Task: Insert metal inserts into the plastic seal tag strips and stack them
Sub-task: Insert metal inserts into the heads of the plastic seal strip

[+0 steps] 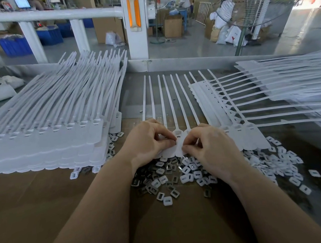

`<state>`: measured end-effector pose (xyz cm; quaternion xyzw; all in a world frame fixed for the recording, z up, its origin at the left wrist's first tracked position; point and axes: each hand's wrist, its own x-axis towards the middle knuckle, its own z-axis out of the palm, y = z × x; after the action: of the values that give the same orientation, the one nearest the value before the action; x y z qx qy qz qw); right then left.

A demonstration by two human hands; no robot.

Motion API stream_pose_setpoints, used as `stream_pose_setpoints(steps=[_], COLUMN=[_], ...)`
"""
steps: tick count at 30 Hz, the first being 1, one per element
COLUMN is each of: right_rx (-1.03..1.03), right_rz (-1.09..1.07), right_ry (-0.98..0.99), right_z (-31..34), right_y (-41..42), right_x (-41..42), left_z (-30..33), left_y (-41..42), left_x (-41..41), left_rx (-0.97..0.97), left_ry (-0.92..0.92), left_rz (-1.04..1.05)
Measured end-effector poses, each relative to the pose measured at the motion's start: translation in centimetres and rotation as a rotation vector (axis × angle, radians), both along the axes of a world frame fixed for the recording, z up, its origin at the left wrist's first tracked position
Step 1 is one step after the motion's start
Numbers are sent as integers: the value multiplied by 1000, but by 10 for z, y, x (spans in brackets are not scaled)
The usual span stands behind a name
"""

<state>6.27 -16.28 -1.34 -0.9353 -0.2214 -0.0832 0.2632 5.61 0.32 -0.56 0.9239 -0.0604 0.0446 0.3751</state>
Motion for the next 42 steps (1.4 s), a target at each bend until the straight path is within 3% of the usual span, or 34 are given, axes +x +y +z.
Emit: stream_pose_setpoints(steps=[11, 28, 42], right_rx=[45, -9, 91], right_rz=[1, 214, 84], right_ry=[-58, -170, -173], right_z=[-2, 0, -3], right_y=[0, 6, 4], right_x=[1, -7, -2], left_z=[0, -1, 4], left_y=[6, 5, 3], left_x=[1, 0, -5], left_rx=[-37, -85, -239], left_ry=[25, 3, 37], left_rz=[-31, -3, -65])
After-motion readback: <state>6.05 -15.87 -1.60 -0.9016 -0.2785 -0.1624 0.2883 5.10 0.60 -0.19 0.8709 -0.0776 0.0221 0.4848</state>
